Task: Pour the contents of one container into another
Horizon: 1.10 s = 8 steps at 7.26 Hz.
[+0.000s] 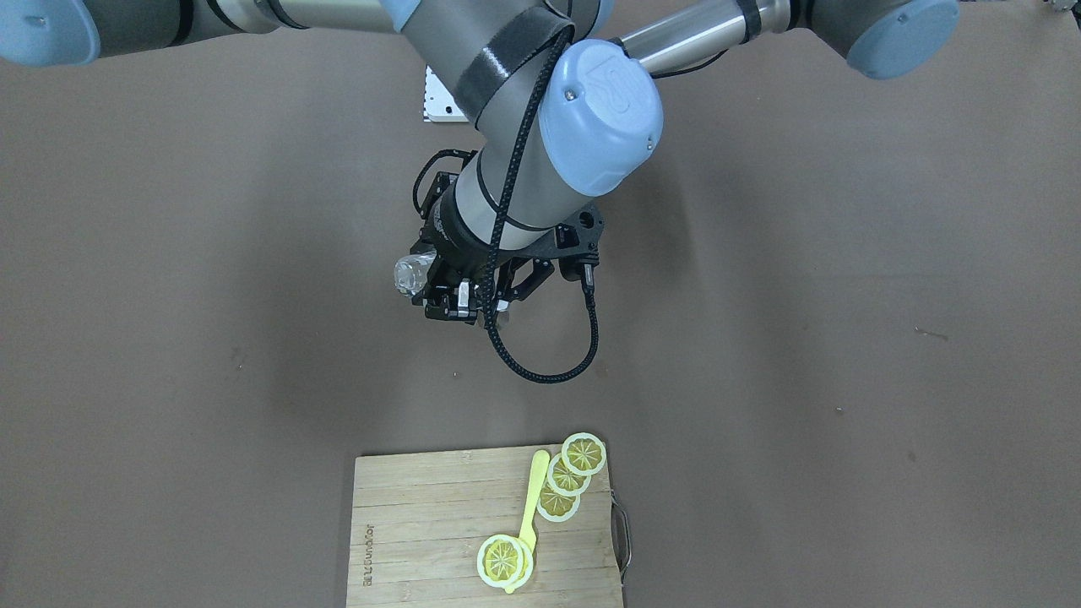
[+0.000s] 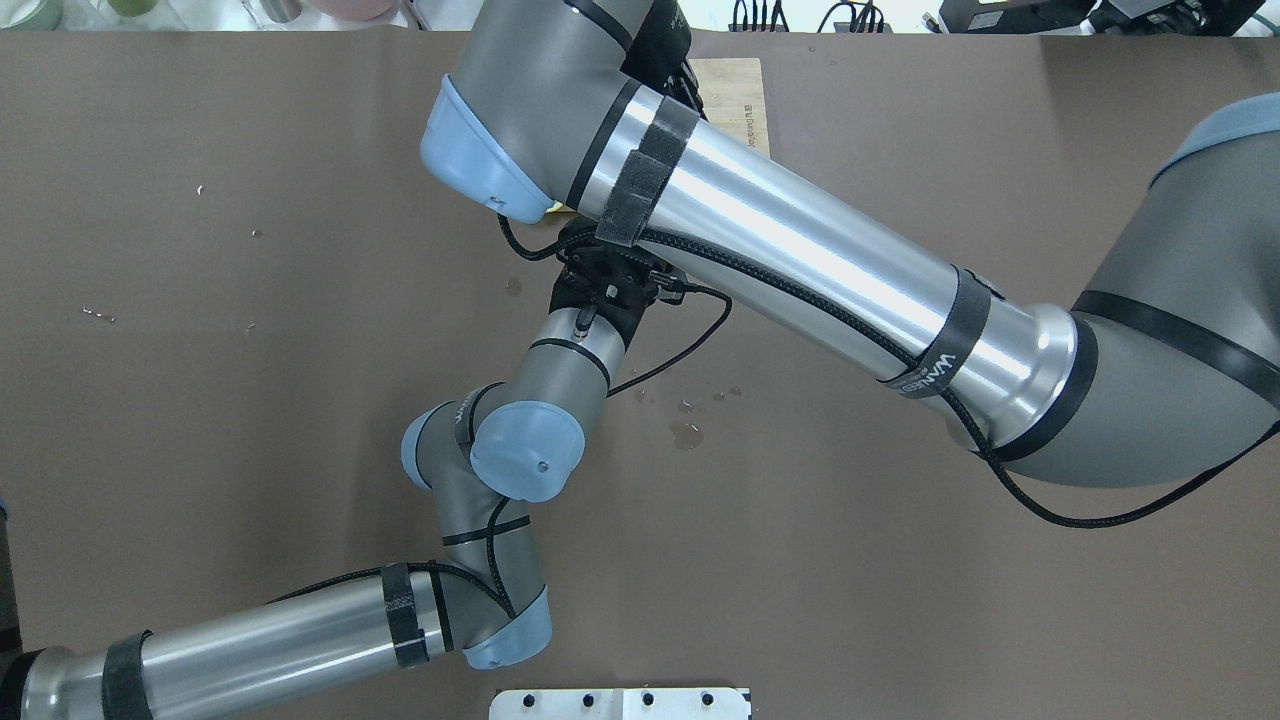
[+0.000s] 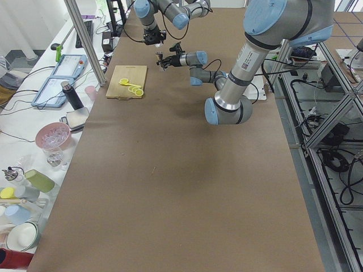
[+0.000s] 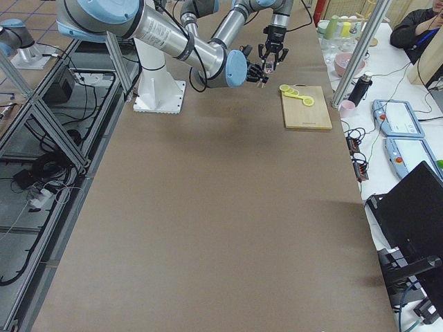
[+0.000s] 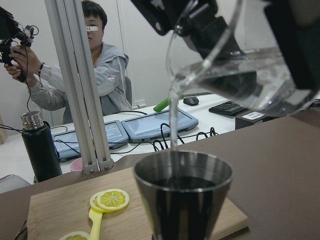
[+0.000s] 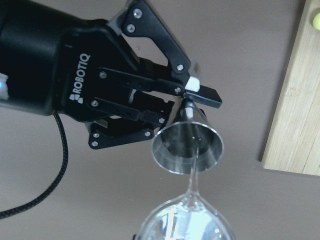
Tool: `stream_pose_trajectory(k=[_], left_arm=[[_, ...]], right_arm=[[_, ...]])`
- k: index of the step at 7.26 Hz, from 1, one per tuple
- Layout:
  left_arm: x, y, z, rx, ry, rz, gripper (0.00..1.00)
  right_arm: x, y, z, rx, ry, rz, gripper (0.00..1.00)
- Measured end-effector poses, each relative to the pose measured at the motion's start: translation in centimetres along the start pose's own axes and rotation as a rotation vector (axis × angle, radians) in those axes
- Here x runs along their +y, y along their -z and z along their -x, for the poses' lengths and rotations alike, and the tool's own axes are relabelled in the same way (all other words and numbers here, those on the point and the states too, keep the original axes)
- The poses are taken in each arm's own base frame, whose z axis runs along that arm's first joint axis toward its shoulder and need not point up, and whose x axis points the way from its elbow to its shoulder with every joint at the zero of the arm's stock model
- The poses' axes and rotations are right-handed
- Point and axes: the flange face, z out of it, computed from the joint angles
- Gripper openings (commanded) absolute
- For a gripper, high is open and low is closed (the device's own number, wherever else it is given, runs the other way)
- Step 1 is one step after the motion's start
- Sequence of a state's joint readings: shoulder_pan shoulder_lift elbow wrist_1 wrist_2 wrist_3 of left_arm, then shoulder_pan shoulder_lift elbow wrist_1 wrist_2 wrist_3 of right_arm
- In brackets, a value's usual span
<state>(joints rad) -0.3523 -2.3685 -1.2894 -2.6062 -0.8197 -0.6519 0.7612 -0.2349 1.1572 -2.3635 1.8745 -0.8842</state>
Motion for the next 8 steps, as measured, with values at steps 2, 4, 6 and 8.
stream_pose_trajectory(k=[2,4,6,8], left_arm=[[0.0,0.0,0.0,0.000,0.000,-0.001,0.00],[0.0,0.0,0.0,0.000,0.000,-0.001,0.00],[-0.1,0.0,0.0,0.001,0.004,-0.005,0.00],[-0.2,0.1,0.1,0.005,0.011,-0.011,0.00]], right_arm=[[-0.1,0.1,0.1,0.014,0.014,-0.058,0.00],[0.4,-0.3,0.7,0.035,0.036,-0.139,0.00],[2.8,-0.8,1.1,0.045,0.030,-0.196,0.00],[8.0,-1.7,1.2,0.055,-0.005,-0.263,0.00]])
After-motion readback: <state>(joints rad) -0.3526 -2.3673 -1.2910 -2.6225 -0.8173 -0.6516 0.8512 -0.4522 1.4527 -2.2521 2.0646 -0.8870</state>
